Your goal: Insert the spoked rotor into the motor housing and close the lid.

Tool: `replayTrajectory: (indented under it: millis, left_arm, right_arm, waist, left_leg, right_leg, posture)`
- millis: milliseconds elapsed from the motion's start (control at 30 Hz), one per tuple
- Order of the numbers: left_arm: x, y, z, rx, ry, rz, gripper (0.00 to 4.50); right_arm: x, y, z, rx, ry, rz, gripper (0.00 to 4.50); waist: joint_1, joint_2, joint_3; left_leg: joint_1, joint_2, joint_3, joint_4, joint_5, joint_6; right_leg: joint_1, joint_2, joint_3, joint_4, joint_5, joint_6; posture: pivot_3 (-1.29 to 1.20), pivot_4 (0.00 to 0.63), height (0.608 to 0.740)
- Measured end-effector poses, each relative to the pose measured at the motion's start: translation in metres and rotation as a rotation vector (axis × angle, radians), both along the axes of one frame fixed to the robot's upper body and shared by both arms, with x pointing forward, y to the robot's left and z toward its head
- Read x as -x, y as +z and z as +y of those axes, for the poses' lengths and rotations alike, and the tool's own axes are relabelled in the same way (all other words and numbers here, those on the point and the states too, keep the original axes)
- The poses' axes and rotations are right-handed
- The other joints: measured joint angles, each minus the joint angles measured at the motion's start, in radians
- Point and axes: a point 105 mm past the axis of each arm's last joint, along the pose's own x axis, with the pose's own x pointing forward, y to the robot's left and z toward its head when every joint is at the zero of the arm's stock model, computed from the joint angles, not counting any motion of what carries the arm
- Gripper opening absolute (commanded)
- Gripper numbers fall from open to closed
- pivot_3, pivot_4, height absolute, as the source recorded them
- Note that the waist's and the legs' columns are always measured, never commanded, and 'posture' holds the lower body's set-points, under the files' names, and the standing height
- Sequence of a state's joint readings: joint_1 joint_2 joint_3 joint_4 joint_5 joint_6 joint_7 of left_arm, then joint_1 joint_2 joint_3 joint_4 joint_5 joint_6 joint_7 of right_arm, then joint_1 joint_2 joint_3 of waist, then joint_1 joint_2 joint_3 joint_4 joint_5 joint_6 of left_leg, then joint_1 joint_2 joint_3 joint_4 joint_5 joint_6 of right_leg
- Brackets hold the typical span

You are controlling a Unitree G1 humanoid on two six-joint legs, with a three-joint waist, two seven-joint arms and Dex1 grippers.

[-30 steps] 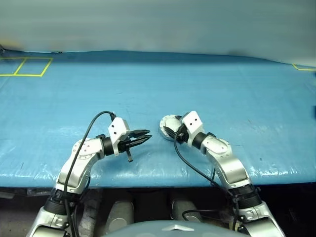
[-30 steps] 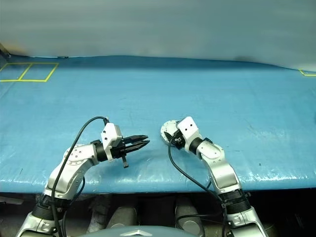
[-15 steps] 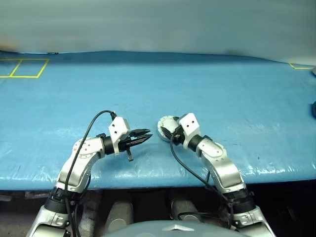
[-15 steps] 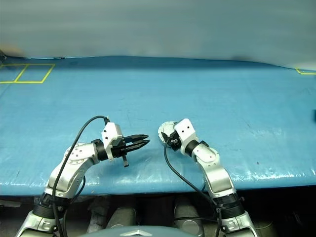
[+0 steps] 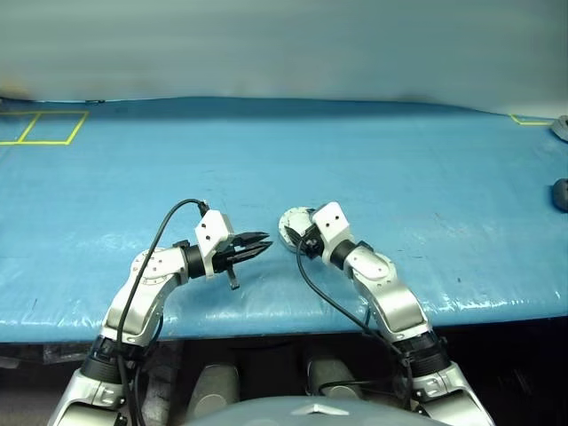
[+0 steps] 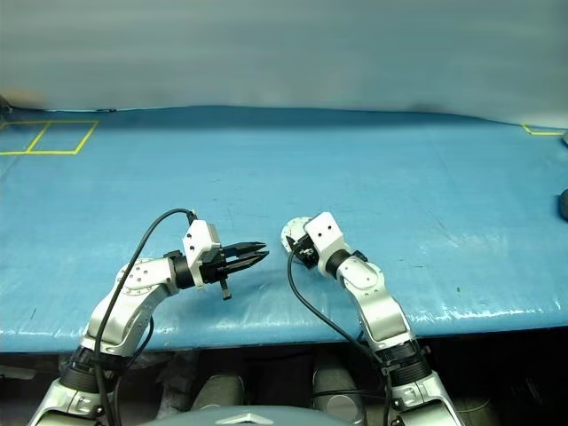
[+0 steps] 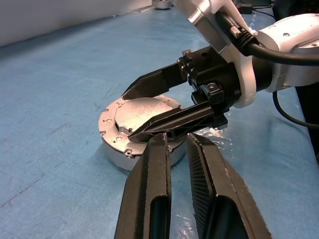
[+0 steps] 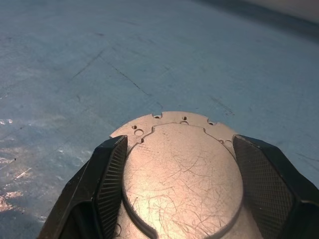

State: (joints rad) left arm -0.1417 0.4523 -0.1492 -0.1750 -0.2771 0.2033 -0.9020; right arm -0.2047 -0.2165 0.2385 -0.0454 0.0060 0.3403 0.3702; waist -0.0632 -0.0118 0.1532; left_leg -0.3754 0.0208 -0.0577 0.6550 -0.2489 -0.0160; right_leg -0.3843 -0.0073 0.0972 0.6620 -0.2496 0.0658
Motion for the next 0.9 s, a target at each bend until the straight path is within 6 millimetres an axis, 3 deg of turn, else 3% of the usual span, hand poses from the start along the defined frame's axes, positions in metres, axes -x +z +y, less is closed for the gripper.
replayTrajectory:
  millis: [900]
  left_arm:
    - [-0.0038,-0.0013,0.0025,0.003,0.035,-0.008,0.63]
  right_arm:
    - [0.0051,-0.0004,-0.0042,0.003,-0.018,0.055,3.02]
  waist:
    - [0.010,-0.006,-0.004]
  left_leg:
    - [-0.001,0.000,-0.001,-0.008,0.000,-0.001]
  right_leg:
    - [-0.002,-0.001,-0.001,-0.003,-0.002,-0.002]
  posture:
    - [0.00,0.150,0.740]
